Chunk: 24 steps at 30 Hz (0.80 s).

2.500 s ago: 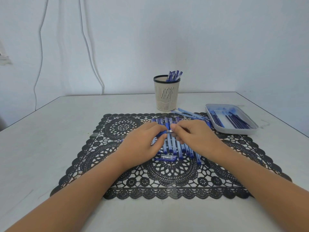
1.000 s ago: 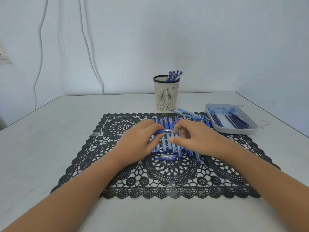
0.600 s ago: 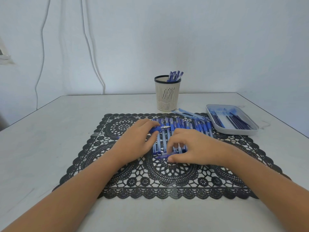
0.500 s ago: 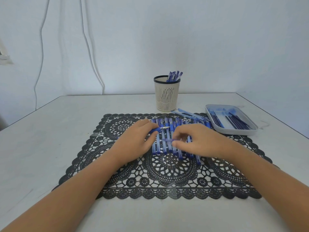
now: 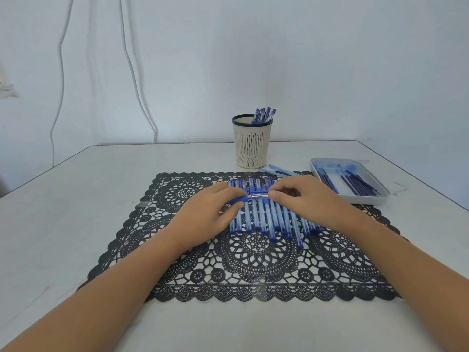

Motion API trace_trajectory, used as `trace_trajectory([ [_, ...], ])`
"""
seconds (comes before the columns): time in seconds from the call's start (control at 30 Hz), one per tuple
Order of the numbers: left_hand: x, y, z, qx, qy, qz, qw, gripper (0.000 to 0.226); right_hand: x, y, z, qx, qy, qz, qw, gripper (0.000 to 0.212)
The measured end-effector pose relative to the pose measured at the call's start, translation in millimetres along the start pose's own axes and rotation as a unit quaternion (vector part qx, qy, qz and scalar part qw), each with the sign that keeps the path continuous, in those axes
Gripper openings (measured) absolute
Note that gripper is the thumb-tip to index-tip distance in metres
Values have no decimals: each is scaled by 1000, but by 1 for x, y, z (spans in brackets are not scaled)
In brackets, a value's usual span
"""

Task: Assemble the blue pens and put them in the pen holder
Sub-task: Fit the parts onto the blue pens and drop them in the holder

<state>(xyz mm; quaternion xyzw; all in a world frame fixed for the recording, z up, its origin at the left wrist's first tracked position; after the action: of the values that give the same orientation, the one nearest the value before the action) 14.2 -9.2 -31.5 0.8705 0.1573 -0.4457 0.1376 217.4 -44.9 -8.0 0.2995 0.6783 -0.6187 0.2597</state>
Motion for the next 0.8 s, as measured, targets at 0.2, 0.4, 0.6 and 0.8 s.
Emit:
trace_trajectory([
  [0.2,0,7,-2,-7,-1,17,1000,24,3,-2,3,0,-26,18,999,12],
  [0.4,-1,11,-5,-44,-6,71,996,18,6,-3,3,-19,-16,27,999,10],
  [0.6,-3,12,-7,-90,-6,135,987,12,10,-2,3,-55,17,23,998,10],
  [0.8,-3,9,-7,-94,-7,139,986,11,13,-2,2,-52,10,18,998,11],
])
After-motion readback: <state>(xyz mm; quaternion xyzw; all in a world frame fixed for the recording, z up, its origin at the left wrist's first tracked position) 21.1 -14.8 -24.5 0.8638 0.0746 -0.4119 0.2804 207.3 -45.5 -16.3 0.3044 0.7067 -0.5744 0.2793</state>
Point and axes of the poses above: each hand's wrist, its own z-axis away from the middle knuckle, its own x-axis out of the palm, y = z × x, the point moved 1 cm from there along -z, towards the middle knuckle, and after that the axes turned 15 degrees about x, right-handed, at the moved point
